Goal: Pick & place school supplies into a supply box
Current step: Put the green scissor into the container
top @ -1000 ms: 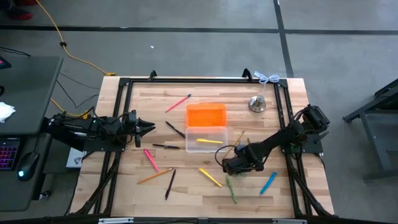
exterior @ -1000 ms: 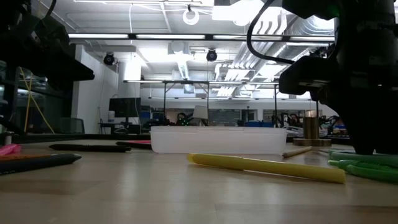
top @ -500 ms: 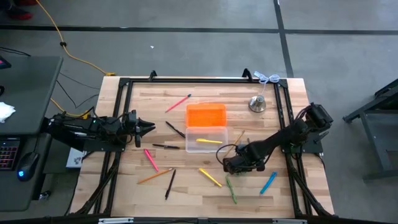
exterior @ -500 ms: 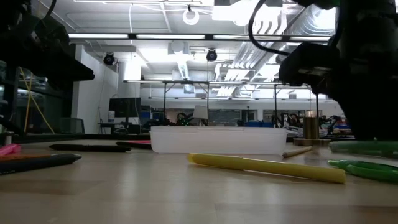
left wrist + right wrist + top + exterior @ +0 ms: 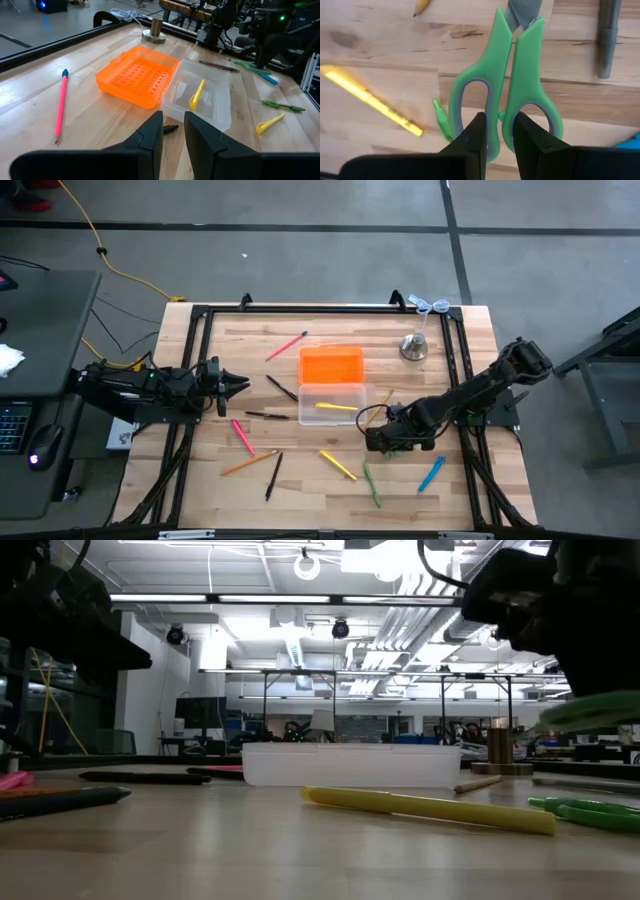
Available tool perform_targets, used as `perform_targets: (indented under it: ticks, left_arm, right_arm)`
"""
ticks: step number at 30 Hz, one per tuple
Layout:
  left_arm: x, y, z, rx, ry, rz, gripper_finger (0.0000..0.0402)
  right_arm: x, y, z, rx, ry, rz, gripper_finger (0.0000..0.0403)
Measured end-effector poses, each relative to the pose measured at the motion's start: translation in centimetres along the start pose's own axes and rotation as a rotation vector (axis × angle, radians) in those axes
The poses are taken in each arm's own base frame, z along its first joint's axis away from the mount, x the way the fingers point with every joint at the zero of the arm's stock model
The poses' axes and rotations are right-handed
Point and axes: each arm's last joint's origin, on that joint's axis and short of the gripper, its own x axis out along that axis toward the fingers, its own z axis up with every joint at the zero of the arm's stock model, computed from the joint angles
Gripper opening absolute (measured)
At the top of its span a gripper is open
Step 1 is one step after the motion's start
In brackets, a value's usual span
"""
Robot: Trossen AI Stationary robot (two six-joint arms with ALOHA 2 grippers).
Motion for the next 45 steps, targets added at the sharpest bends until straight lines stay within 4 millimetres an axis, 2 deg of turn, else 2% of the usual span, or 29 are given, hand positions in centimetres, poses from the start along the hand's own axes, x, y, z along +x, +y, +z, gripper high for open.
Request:
perform_targets:
  ticks: [7,17,33,40,45]
  left_arm:
    - [0.0,0.0,0.0,0.0,-0.001,0.001,0.0111]
    - [0.0,0.0,0.0,0.0,-0.001,0.001,0.0111]
    - [0.0,-0.1,0.1,-0.03,-0.008,-0.028,0.0111]
    - [0.0,-0.2,0.2,-0.098,-0.013,-0.035,0.0111]
    - [0.0,-0.4,0.8,-0.125,-0.081,-0.063,0.0111]
  right_arm:
    - [-2.0,-0.5,0.2,-0.027,-0.025,0.061,0.0053]
    - [-5.0,-0.7,0.6,-0.093,-0.135,0.256,0.0053]
    - [-7.6,2.9,-0.3,-0.219,-0.323,0.758,0.0053]
    - [-8.8,4.0,-0.7,-0.272,-0.391,0.917,0.0053]
    - [-9.6,4.4,-0.8,-0.297,-0.441,0.996,0.0053]
